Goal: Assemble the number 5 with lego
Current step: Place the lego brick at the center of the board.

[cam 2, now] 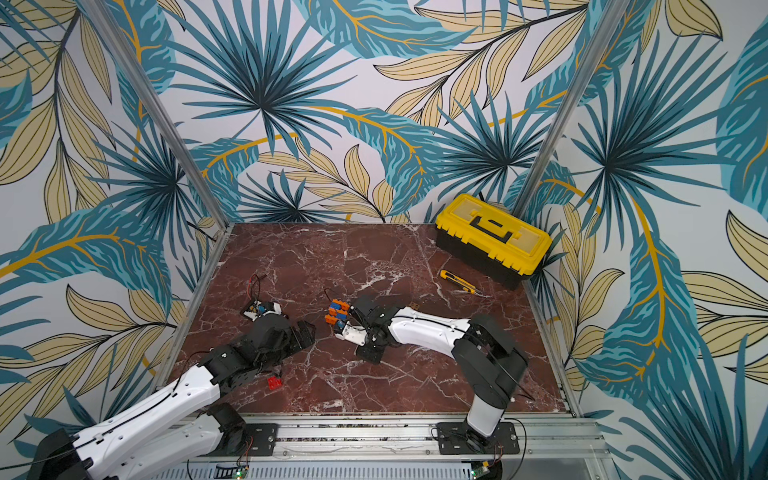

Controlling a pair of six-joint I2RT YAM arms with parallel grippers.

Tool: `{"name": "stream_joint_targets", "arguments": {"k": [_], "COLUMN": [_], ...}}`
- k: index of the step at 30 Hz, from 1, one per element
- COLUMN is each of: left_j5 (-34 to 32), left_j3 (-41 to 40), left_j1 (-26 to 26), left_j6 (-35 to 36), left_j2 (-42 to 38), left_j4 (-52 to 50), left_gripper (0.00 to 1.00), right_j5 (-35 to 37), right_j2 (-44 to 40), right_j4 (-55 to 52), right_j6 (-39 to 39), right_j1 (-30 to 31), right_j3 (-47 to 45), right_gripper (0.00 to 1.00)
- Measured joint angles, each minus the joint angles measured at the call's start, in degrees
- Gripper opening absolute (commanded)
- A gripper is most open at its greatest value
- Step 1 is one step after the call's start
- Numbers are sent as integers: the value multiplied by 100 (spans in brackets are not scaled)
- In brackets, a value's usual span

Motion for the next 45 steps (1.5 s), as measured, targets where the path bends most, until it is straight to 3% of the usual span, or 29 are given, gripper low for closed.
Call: {"name": "stream_joint_targets", "arguments": {"k": [16, 25, 29, 34, 39, 45], "left_j5": [-376, -518, -520, -516, -546, -621], "left_j3": [-42, -85, -85, -85, -85, -83], "left_j1": [61, 92, 92, 92, 94, 109], "left_j6": [-262, -369, -365, -352, -411, -699], "left_j2": [-361, -503, -503, -503, -588, -647], "left_j4": [-483, -667, -688, -737, -986, -1572], "left_gripper": [100, 100, 100, 100, 99, 95], "right_j5": [127, 170, 212, 302, 387, 496], "right_j2": [667, 708, 708, 575, -289, -1274], "right_j4": [-586, -614, -610, -588, -280, 470], "right_j6": [-1794, -2044, -2052, -1880, -1401, 240], "right_j1": [85, 142, 164, 168, 168, 168], "right_j3": [542, 573, 573, 551, 245, -149], "right_gripper": [27, 43, 57, 65, 66, 66]}}
